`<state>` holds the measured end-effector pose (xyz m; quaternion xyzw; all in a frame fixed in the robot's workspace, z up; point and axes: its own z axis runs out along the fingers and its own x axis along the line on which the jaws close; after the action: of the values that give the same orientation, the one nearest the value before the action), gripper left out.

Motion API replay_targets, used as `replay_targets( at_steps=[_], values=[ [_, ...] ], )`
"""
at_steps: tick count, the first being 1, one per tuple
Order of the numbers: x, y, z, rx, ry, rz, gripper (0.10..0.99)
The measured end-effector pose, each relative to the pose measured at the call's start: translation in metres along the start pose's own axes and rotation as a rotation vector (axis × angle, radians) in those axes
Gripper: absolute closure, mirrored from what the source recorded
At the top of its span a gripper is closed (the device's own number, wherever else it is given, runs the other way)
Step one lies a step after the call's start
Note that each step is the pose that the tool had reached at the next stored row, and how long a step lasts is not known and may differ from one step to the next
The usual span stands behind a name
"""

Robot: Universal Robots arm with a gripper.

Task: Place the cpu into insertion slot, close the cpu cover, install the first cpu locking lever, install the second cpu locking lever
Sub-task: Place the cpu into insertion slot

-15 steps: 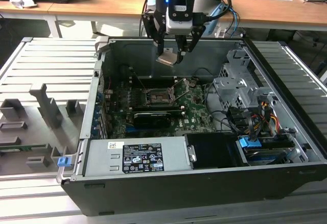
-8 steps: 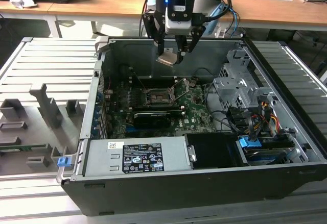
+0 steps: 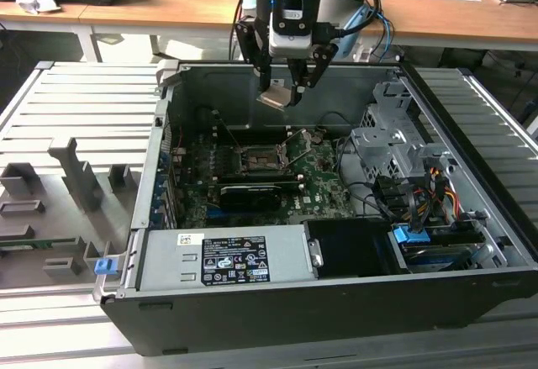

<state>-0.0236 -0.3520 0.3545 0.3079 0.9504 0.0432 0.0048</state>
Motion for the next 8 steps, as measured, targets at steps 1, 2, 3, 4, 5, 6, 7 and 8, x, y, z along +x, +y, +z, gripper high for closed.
replay_targets(
  at_steps=[1,2,3,4,5,6,7,8],
  values=[
    [0.0000,0.0000,0.0001,0.000,-0.0009,0.011,0.545],
    [0.0000,0.0000,0.0002,-0.001,-0.0026,0.031,0.545],
    [0.0000,0.0000,0.0004,-0.001,-0.0047,0.056,0.545],
    [0.0000,0.0000,0.0004,-0.001,-0.0055,0.065,0.545],
    [0.0000,-0.0001,0.0006,-0.001,-0.0063,0.074,0.545],
    [0.0000,-0.0001,0.0007,-0.001,-0.0070,0.082,0.545],
    [0.0000,-0.0001,0.0007,-0.001,-0.0074,0.087,0.545],
    [0.0001,-0.0002,0.0009,-0.002,-0.0078,0.091,0.545]
  ],
)
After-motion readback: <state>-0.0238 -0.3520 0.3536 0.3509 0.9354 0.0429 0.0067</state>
